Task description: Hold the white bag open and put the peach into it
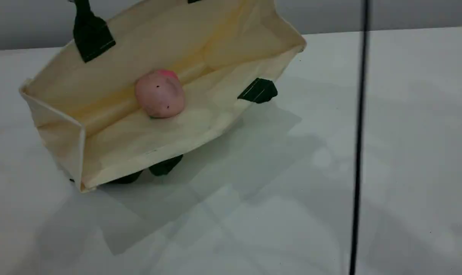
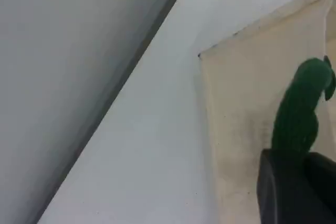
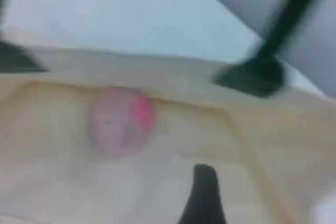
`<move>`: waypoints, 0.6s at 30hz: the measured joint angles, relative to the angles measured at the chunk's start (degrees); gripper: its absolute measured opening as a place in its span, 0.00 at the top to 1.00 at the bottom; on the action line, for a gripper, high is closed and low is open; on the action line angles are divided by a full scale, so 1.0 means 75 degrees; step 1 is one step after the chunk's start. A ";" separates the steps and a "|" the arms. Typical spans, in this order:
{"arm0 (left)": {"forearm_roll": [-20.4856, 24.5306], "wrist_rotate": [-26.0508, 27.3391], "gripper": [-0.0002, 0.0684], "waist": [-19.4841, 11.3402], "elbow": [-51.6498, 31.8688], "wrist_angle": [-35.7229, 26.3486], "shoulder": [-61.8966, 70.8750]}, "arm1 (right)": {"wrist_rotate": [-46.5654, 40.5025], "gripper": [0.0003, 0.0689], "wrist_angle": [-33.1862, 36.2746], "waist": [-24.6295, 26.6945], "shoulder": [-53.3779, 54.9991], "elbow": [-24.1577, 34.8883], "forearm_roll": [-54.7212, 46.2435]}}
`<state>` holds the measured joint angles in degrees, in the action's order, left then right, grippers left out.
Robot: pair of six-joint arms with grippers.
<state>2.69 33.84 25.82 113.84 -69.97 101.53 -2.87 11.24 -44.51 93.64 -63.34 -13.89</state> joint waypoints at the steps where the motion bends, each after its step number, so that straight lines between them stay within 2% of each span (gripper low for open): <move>1: -0.0007 0.0000 0.87 0.0000 0.0000 0.0000 0.0000 | 0.0000 0.26 0.0163 0.0179 -0.0177 0.0000 0.0000; 7: -0.0248 0.0018 0.87 0.0000 0.0000 -0.0007 0.0000 | 0.0000 0.26 0.0378 0.1048 -0.0859 0.0000 0.0000; 13: -0.0358 0.0018 0.86 0.0000 0.0000 -0.0007 0.0000 | 0.0000 0.26 0.0410 0.1152 -0.0867 0.0000 0.0000; 15: -0.0358 0.0018 0.83 0.0000 0.0000 -0.0007 0.0000 | 0.0000 0.26 0.0418 0.1152 -0.0862 0.0000 0.0000; 18: -0.0358 0.0018 0.70 0.0000 0.0000 0.0034 0.0000 | 0.0000 0.26 0.0434 0.1152 -0.0862 0.0000 -0.0154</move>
<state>0.00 33.98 25.82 113.84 -69.71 101.53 -2.87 14.49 -35.87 87.18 -63.34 -15.05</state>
